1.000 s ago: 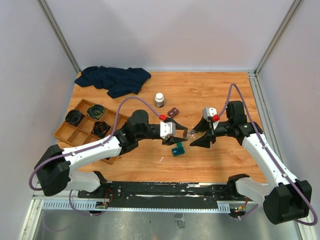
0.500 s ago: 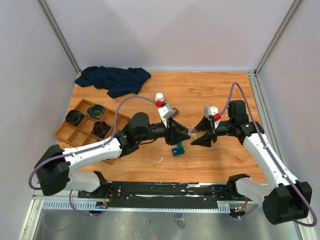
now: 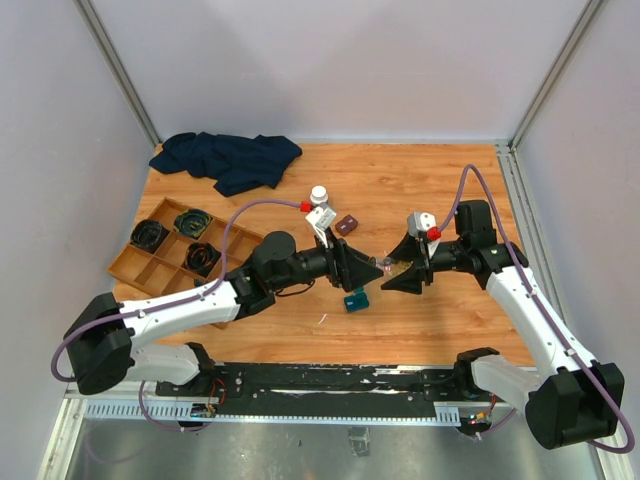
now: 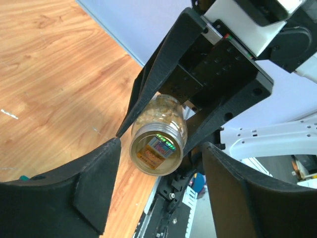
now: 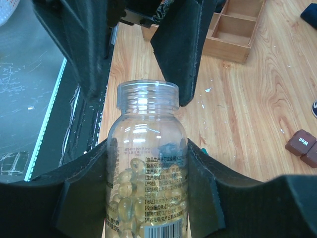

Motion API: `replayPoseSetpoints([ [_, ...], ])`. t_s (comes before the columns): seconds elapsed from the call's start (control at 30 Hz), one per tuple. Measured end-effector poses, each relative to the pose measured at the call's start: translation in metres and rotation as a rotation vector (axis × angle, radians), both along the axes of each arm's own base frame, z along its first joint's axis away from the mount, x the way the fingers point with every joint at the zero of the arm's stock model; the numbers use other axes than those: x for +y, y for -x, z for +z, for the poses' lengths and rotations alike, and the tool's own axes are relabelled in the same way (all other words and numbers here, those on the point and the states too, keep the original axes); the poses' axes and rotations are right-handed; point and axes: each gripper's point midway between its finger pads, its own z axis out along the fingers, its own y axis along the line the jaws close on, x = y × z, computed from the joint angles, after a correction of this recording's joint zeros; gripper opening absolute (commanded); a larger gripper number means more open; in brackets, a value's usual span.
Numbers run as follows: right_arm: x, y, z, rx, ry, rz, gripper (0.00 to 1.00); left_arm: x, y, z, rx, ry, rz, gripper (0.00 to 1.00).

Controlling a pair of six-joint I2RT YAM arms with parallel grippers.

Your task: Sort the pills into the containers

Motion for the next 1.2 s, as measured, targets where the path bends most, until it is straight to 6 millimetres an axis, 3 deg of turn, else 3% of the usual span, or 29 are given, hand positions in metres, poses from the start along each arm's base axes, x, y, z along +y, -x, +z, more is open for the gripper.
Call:
replayPoseSetpoints([
  [0.13,0.000,0.000,0.000,0.000,0.000,0.000,0.01,0.006,0.002,0.009,-0.024,0.021,0.012,0.87],
  [0.37,0.000,0.000,0.000,-0.001,0.000,0.000,0.01,0.031,0.007,0.021,-0.130,0.037,0.053,0.89],
  [0.63,0.000,0.001,0.001,0.000,-0.007,0.007,0.01,0.058,0.022,0.014,-0.598,-0.074,-0.009,0.98],
  [0.87,0.001,0.002,0.003,-0.002,-0.015,0.014,0.01,0.040,0.021,0.002,-0.923,-0.196,-0.139,0.96],
  [1.03,0.001,0.003,0.003,-0.002,-0.021,0.020,0.01,0.019,0.009,0.009,-1.007,-0.218,-0.198,0.83],
  [1.2,0.001,0.003,0.004,-0.002,-0.023,0.022,0.01,0.009,0.003,0.005,-1.027,-0.221,-0.250,0.70],
])
